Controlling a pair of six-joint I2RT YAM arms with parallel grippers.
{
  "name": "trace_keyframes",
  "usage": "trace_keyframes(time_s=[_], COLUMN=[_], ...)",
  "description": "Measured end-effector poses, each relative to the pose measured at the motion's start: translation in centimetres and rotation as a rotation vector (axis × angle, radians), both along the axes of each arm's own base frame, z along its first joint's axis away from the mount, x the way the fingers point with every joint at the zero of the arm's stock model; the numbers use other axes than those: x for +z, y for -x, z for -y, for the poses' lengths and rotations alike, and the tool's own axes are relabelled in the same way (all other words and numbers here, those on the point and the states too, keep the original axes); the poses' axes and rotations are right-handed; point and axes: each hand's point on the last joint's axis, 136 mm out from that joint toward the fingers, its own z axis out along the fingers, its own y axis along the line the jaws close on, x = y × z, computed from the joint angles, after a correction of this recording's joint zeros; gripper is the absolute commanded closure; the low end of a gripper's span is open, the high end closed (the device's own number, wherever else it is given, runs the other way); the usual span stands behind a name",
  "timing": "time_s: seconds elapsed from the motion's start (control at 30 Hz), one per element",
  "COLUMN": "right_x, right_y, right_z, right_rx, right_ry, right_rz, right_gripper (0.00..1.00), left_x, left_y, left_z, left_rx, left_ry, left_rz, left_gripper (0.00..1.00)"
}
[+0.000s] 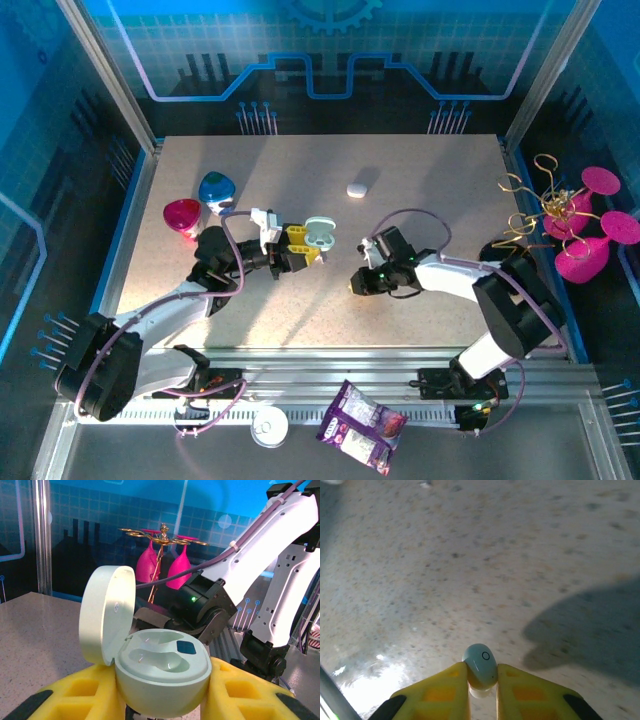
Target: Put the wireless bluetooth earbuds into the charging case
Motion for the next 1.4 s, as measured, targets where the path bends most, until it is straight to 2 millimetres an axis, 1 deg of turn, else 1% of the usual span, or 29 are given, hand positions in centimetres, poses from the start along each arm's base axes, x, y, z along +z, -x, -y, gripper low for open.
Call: trace_keyframes(time_s=[0.1, 0.2, 0.43, 0.57, 0.73, 0.87, 1.1, 1.4], right_x=[-0.8, -0.8, -0.7, -0.4, -0.2, 0.0, -0.4, -0.3], right_y=[0.1, 0.0, -0.1, -0.7, -0.9, -1.1, -0.7, -0.2], right_z=[1.2, 1.2, 1.3, 2.1, 2.6, 2.0, 1.4, 0.9], right_rx=[-0.071, -0.094, -0.117, -0.134, -0.119, -0.091, -0.065, -0.047], right_ry=[0.013, -0.003, -0.017, -0.017, -0.017, -0.038, -0.066, -0.111], right_rz=[-0.021, -0.022, -0.026, -0.015, -0.012, -0.013, -0.048, -0.06], right_gripper=[0.8, 0.78, 0.65, 0.61, 0.6, 0.61, 0.62, 0.67], left_x=[-0.1, -0.2, -0.5, -0.5, -0.5, -0.5, -0.5, -0.5], left_y=[-0.1, -0.1, -0.2, -0.2, -0.2, -0.2, -0.2, -0.2], left_z=[0.0, 0.0, 0.1, 0.1, 0.1, 0.1, 0.1, 0.1], left_rx=[0.0, 0.0, 0.0, 0.0, 0.0, 0.0, 0.0, 0.0], left_ry=[-0.002, -0.002, -0.006, -0.006, -0.006, -0.006, -0.006, -0.006], left_rz=[-0.003, -0.005, -0.014, -0.014, -0.014, -0.014, -0.014, -0.014], left_gripper=[0.65, 0.65, 0.65, 0.65, 0.65, 0.65, 0.65, 0.65])
